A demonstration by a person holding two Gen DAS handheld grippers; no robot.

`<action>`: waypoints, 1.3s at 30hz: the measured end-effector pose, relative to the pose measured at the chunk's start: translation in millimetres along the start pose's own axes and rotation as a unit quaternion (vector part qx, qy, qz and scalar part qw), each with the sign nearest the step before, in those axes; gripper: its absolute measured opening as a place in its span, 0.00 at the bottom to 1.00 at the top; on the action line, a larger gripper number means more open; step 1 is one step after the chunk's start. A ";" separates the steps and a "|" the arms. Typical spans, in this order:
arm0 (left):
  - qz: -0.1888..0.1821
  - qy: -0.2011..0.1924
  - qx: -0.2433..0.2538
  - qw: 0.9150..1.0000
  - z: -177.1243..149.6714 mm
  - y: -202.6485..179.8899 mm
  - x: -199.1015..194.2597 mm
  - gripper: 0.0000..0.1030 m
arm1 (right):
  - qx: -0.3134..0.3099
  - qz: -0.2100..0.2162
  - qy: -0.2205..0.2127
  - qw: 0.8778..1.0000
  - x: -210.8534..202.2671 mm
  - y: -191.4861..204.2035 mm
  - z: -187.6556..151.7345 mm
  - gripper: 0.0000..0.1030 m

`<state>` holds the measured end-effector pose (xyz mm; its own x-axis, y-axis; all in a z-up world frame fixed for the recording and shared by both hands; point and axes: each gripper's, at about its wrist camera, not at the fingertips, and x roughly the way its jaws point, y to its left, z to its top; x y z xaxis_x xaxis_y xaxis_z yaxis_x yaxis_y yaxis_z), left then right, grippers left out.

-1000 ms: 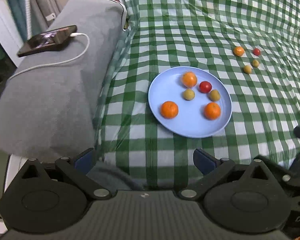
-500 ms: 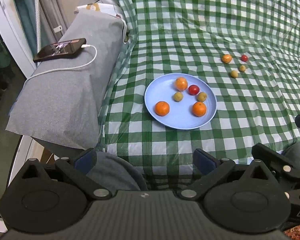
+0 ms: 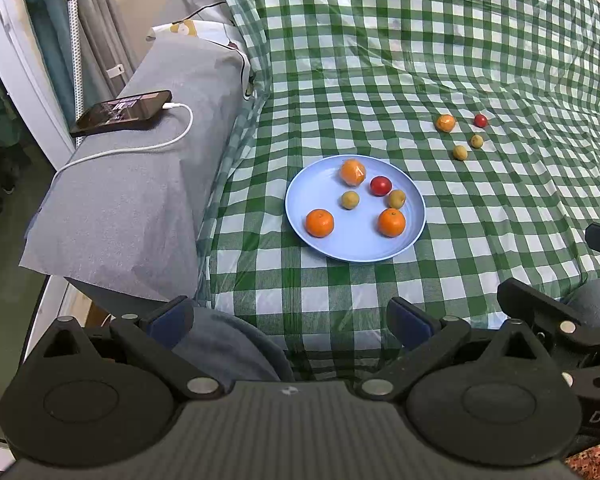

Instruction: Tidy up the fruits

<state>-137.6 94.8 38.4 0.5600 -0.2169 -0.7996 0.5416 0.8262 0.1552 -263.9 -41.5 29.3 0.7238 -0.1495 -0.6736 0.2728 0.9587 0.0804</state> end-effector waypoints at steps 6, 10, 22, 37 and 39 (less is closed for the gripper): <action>0.000 0.003 0.001 1.000 0.4 0.8 3.1 1.00 | 0.003 -0.001 0.003 1.000 2.9 0.4 -0.1 0.98; -0.001 0.007 0.002 1.000 1.1 1.0 5.4 1.00 | 0.005 -0.002 0.006 1.000 5.8 2.2 -1.3 0.98; 0.000 0.016 0.006 1.000 4.1 1.6 14.2 1.00 | 0.018 -0.003 0.016 1.000 14.3 -1.5 -3.0 0.98; 0.018 0.038 0.024 0.999 47.6 -20.0 45.4 1.00 | 0.122 -0.099 -0.003 0.988 48.7 -80.6 -14.2 0.99; 0.018 0.041 0.030 0.999 61.9 -29.8 55.0 1.00 | 0.129 -0.121 -0.009 0.984 59.4 -100.9 -14.8 0.99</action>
<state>-84.2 26.0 25.7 0.5275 -0.1431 -0.8374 0.5600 0.7998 0.2161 -257.8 -143.6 -29.7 0.6288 -0.3719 -0.6829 0.5881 0.8020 0.1047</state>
